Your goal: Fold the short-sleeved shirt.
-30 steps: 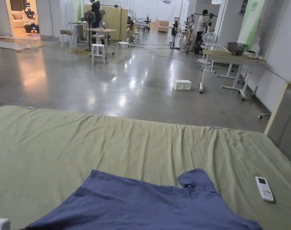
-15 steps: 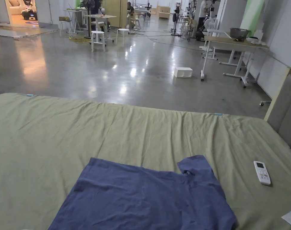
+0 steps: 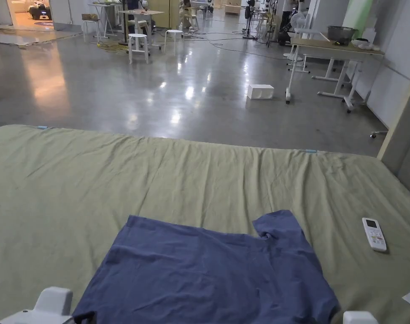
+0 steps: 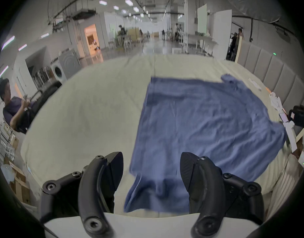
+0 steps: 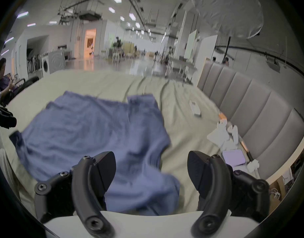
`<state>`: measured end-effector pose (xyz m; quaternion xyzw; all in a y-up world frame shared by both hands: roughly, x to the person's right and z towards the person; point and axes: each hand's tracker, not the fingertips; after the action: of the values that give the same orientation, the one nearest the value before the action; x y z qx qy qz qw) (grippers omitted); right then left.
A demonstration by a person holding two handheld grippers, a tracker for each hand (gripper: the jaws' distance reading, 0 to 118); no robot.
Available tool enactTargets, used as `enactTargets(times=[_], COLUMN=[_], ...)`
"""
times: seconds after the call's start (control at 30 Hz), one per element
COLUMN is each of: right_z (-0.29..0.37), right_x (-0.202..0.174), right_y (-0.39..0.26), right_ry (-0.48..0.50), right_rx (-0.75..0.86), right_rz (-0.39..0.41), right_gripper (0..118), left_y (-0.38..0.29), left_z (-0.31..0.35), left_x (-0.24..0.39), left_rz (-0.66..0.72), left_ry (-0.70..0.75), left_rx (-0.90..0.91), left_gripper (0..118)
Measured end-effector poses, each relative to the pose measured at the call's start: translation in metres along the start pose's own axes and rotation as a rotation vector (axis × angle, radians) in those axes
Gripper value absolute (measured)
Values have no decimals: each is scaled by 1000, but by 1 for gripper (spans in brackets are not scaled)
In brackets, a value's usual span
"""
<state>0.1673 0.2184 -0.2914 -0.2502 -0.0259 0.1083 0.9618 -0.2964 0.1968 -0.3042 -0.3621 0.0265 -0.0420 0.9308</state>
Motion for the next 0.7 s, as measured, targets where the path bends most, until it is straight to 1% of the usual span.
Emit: enactTargets(times=[0.17,0.23,0.27,0.3,0.33,0.37,0.4,0.43,0.47,0.5,0.53,0.57,0.6,0.67,0.7], right_z=[8,8,9,7,7,6,4,2,1,-2,-6,-10,-11,-13,-15], right_x=[-17,-24,-28,-31,-34,-37,-40,-43,-45,-46,-46,-47,-48,-51,-51], right_y=[45,57,63,67,69,73,76,79,83,85,87,85,87,92,92], right_ry=[19,9,0,1,2,1,-5,-17,-33,-16,21,36,18,-6,-1], right_rx=[198,257,288,311,323,333,337,352,374,364,345,315,319,360,357], right_rz=[-67,-92,-105,-119,-133,-131,-127,-117,-101,-115,-151,-194,-184,-127,-138], right_gripper=[89,83,77,62,45,25,9,9,9,8,4,1,1,0,0], left_y=[44,56,61,66,69,72,74,76,78,79,81,82,83,86,86], left_z=[24,30,32,34,36,37,39,39,39,38,37,37,36,31,29], left_x=[12,18,21,24,27,30,32,34,38,40,40,40,41,43,45], left_rz=[60,86,97,105,109,116,120,120,117,112,109,110,116,109,102], left_ry=[2,9,12,17,19,18,13,15,31,42,34,9,-5,-14,-5], left_rx=[230,310,348,372,388,400,419,438,449,456,455,456,455,433,427], left_gripper=[70,69,68,64,53,38,16,13,13,13,11,5,5,0,0])
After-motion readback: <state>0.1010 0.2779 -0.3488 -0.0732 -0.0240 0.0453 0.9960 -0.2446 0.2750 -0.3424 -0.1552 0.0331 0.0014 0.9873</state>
